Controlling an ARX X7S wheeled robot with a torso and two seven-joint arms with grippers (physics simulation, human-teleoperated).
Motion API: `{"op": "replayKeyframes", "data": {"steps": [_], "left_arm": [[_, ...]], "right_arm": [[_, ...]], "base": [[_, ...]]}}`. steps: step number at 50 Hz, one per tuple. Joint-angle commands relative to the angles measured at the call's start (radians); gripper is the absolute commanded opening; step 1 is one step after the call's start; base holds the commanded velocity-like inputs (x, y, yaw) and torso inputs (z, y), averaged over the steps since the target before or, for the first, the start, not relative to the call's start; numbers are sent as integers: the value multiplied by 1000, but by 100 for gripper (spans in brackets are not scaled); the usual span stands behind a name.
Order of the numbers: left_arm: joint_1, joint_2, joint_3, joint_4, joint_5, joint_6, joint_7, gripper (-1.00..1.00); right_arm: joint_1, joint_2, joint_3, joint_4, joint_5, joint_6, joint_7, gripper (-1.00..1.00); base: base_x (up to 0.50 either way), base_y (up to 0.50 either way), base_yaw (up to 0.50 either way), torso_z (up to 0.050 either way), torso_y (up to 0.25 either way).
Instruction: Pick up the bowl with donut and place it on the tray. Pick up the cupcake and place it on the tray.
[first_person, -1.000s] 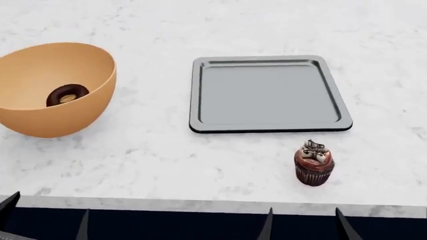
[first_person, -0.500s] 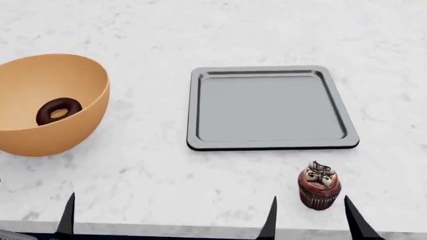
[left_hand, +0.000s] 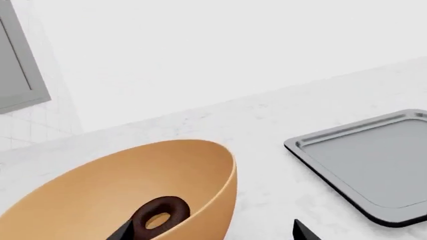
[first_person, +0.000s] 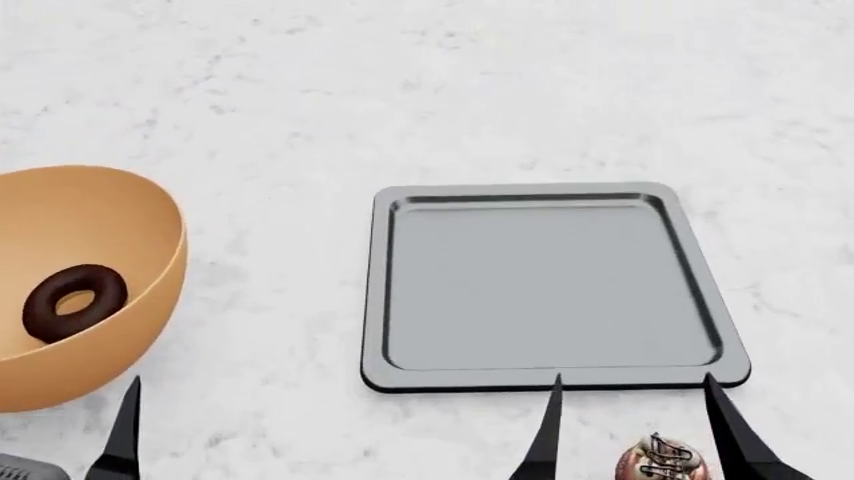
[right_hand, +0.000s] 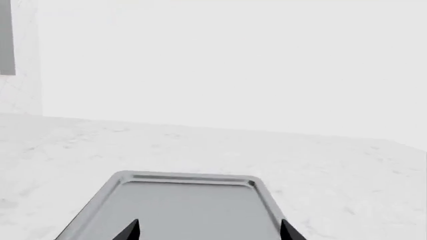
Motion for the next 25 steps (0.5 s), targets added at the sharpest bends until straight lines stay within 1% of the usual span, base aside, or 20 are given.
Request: {"op": "replayKeyframes", "data": {"steps": [1, 3, 7, 9, 14, 16, 25], "left_arm": [[-8, 14, -16, -6, 5, -9, 0, 100], [-10, 14, -13, -10, 6, -9, -2, 100], [-16, 14, -9, -6, 3, -17, -3, 100], [-16, 13, -9, -5, 1, -16, -3, 100], [-5, 11, -11, -8, 0, -5, -4, 100], [-5, 11, -10, -7, -1, -7, -6, 100], [-4, 6, -10, 11, -9, -21, -8, 100]], "right_arm": [[1, -6, 4, 1, -23, -11, -4, 100], [-4, -7, -5, 16, -45, -27, 4, 100], [-8, -17, 10, 28, -20, -14, 9, 100], [-20, -23, 3, 49, -29, -36, 11, 100], [-24, -40, 3, 106, -38, -30, 35, 100], [-29, -45, -10, 145, -65, -63, 43, 100], [-31, -54, -21, 198, -68, -81, 47, 100]], "base": [[0, 0, 0, 0, 0], [0, 0, 0, 0, 0], [0, 0, 0, 0, 0], [0, 0, 0, 0, 0], [0, 0, 0, 0, 0], [0, 0, 0, 0, 0], [0, 0, 0, 0, 0]]}}
